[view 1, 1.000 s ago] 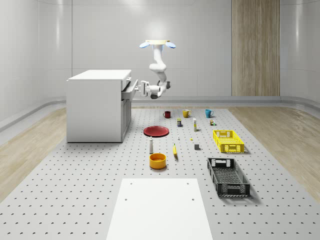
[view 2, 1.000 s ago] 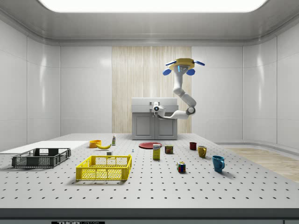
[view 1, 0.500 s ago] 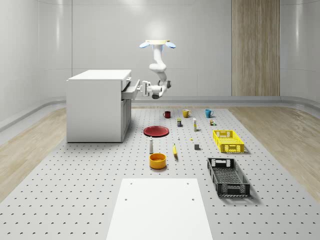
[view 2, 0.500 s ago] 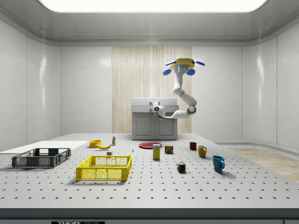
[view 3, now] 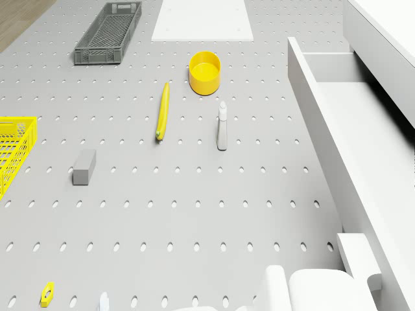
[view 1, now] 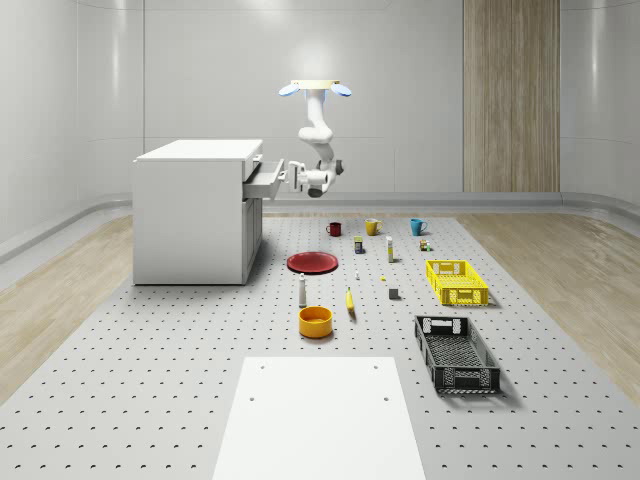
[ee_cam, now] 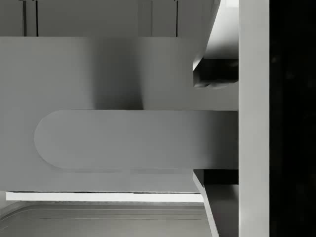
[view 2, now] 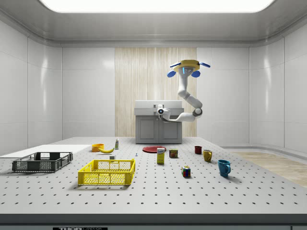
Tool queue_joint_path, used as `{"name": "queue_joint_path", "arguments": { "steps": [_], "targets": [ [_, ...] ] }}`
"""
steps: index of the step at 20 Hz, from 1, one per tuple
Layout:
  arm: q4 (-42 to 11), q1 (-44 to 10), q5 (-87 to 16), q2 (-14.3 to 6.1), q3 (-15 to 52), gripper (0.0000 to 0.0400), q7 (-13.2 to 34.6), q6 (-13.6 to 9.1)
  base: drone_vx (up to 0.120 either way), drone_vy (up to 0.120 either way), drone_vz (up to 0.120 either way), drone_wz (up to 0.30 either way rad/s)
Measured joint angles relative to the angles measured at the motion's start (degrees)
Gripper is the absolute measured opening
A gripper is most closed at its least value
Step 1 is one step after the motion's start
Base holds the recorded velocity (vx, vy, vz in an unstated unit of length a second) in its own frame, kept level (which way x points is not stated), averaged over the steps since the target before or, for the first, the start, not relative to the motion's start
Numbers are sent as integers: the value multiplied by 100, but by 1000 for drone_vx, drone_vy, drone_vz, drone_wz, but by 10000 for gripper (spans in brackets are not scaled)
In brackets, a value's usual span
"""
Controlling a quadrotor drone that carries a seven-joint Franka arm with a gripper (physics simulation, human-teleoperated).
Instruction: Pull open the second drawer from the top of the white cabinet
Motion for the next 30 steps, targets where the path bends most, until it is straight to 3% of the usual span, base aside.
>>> {"name": "queue_joint_path", "arguments": {
  "steps": [2, 6, 9, 13, 15, 26, 27, 30],
  "targets": [
    [-2, -26, -93, -46, -114, 144, 65, -78, 0, 0, 0, 0],
    [8, -73, -368, -134, -373, 148, 249, -238, 0, 0, 0, 0],
    [92, -48, -703, -306, -544, 234, 671, -295, 0, 0, 0, 0],
    [38, -67, -840, -228, -866, 166, 114, -457, 0, 0, 0, 0],
    [63, -78, -916, -262, -964, 140, 189, -520, 0, 0, 0, 0],
    [298, -41, -1709, -451, -1762, 151, 573, -929, 0, 0, 0, 0],
    [259, -59, -1756, -333, -1879, 178, 191, -990, 0, 0, 0, 0],
    [363, -79, -1880, -360, -2025, 244, 294, -1127, 0, 0, 0, 0]
  ]
}}
